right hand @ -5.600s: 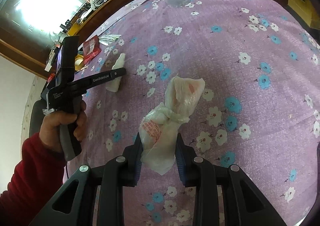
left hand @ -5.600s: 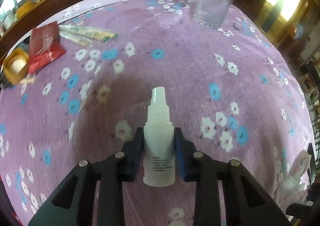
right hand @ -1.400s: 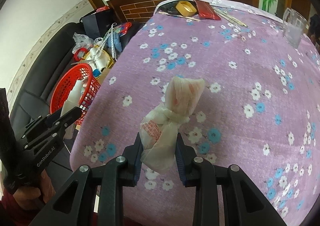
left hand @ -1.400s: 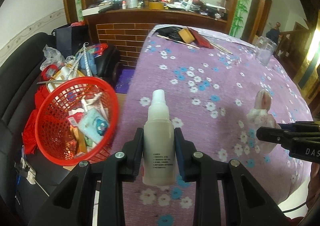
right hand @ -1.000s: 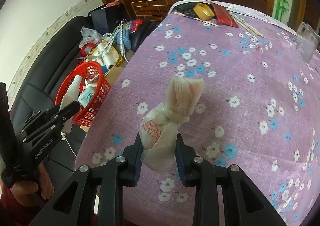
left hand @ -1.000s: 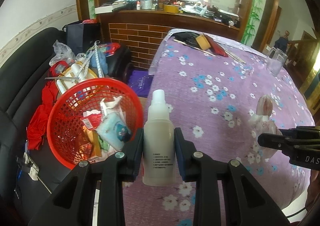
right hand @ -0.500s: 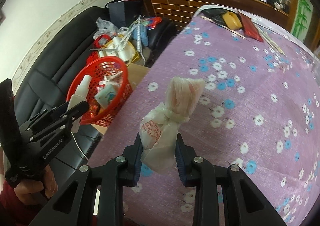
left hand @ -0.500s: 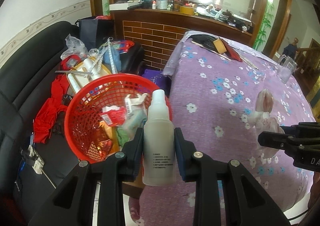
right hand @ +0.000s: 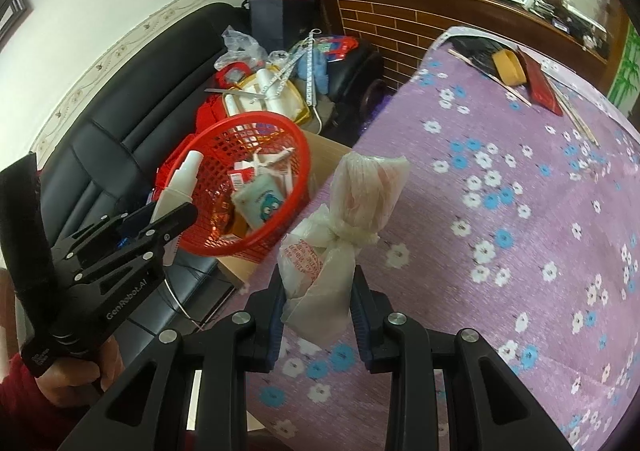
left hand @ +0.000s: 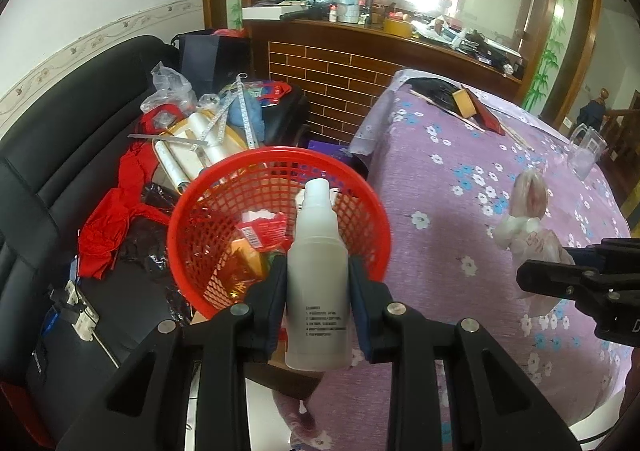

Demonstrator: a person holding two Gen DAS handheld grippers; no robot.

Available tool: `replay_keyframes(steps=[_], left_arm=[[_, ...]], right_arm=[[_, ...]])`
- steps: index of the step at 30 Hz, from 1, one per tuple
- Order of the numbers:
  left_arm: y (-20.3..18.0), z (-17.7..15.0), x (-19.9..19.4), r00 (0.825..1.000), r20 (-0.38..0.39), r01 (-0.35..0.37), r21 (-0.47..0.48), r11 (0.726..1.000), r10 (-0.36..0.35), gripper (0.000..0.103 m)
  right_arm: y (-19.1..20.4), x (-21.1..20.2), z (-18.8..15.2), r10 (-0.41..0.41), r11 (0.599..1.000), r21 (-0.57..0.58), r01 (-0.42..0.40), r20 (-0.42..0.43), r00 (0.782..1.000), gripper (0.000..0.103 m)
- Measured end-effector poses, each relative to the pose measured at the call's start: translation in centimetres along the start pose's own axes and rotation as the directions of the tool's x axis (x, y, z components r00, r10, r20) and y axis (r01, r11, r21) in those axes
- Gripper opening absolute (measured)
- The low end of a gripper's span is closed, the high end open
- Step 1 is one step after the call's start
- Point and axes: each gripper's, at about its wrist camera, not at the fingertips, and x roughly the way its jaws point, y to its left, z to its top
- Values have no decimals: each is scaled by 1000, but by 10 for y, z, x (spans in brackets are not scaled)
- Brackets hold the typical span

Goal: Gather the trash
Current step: 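Lower the spray bottle and tissue bundle into the red basket and open both tools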

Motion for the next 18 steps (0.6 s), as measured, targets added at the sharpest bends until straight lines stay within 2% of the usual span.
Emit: replay_keyframes(steps=[18], left_arm=[[26,10,7,999,14,-33,-16,999,33,29]], right_arm=[[34,13,32,18,998,-54,-18,10,1000,32]])
